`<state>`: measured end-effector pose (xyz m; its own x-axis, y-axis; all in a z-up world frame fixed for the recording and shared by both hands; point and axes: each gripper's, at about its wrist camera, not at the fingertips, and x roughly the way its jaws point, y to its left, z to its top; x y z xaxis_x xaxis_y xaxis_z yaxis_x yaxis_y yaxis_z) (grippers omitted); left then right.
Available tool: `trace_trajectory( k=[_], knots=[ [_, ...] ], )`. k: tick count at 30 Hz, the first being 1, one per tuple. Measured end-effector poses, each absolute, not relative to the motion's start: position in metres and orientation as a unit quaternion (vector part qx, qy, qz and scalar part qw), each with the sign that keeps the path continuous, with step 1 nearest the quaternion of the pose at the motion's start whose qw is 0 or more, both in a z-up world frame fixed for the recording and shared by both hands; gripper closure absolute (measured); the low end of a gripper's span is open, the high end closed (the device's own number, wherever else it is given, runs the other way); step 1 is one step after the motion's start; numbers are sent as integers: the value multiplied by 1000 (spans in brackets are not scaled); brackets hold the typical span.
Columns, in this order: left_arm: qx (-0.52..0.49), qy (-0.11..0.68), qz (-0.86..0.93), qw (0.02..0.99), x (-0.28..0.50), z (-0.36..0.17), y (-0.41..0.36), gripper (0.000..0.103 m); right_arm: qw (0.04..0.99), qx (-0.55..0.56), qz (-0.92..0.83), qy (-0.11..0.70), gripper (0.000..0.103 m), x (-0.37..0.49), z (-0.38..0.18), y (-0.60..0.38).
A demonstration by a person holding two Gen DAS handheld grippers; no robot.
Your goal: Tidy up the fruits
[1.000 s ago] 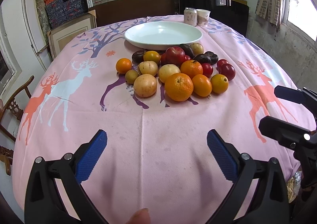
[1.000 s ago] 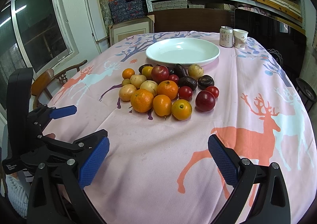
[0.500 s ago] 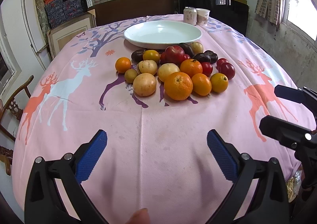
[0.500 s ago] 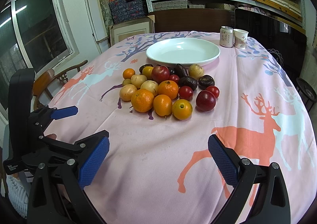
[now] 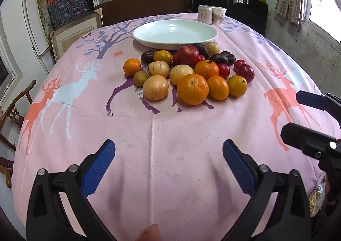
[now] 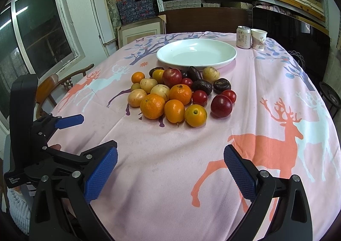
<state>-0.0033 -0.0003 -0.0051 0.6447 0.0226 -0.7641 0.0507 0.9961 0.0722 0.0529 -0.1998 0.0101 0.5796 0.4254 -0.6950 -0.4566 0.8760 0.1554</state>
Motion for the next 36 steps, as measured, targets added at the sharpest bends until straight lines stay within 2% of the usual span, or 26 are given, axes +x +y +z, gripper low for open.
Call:
trace_trajectory(
  k=[7,18,24,29,36],
  knots=[
    [40,461,13,887,23,-27,16,4,878,27,228,420,3,83,-11,-222],
    [1,526,16,850,86,-41,52,4,861,19,161,482,3,141,-43,-244],
    [7,509,10,860,101,-43,57,4,864,-5,160,478,3,150,-46,-239],
    [8,488,8,872,96,-44,57,4,862,-96,159,471,3,148,-51,-222],
    [4,493,11,870,101,-42,57,4,853,-106,199,471,3,151,-51,-229]
  ],
)
